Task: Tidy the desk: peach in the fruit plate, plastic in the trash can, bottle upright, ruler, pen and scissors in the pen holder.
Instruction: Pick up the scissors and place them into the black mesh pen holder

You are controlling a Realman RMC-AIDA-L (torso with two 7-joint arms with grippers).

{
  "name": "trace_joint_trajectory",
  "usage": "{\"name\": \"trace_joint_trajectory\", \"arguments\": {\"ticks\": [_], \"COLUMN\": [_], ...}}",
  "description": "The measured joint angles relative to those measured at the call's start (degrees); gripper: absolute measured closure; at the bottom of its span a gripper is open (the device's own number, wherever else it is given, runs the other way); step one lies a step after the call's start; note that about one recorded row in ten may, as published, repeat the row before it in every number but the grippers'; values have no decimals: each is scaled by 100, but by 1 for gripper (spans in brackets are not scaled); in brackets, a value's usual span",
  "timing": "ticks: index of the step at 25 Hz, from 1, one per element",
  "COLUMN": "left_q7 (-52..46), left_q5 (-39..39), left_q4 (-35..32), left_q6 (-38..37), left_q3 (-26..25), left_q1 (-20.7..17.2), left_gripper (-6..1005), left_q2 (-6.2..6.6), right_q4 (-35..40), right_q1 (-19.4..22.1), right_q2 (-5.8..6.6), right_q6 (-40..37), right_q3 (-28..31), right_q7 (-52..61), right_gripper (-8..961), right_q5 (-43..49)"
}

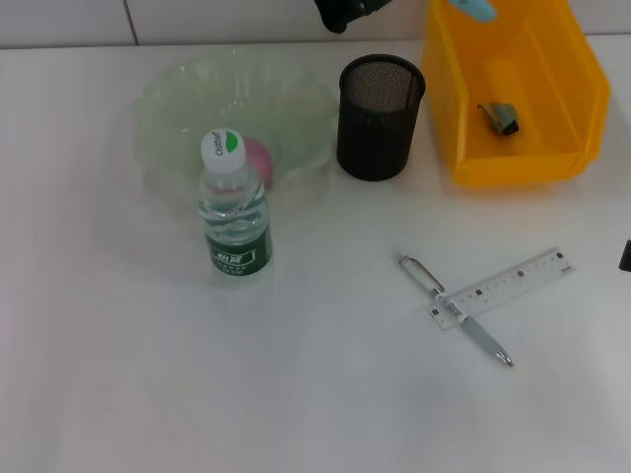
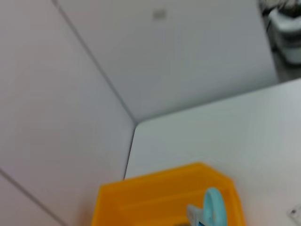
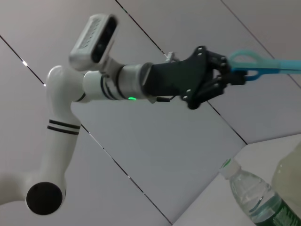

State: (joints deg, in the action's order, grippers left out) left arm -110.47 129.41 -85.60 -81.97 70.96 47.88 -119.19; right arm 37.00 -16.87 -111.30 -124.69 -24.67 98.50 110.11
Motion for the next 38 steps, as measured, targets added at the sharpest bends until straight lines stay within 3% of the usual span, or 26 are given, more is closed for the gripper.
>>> {"name": "trace_joint_trajectory", "arguments": {"ticks": [5, 12, 17, 18, 24, 38], "left_q7": [-405, -682, -717, -767, -769, -1086], "left_q5": [991, 1713, 1806, 1962, 2017, 2111], "left_q4": [339, 703, 746, 979, 1277, 1414], "left_q6": [77, 214, 253, 354, 524, 931], "left_q3": [357, 636, 671, 908, 1226, 1757], "left_q1": [365, 621, 638, 737, 851, 866], "left_gripper": [922, 922, 921, 921, 896, 837], "left_q2": [-3, -2, -2, 1, 1, 1], "right_q4": [0, -1, -1, -1, -1, 0], "right_q1": [0, -15, -30, -35, -52, -65], "right_q2": [-27, -61, -82, -84, -87, -85], "right_q6": [5, 0, -3, -3, -4, -3], "right_q3": [4, -15, -78, -86, -131, -143], "right_q7": [-3, -6, -7, -7, -6, 22], "right_gripper": [295, 295, 295, 295, 296, 295], "right_q5": [63, 72, 72, 72, 72, 72]}}
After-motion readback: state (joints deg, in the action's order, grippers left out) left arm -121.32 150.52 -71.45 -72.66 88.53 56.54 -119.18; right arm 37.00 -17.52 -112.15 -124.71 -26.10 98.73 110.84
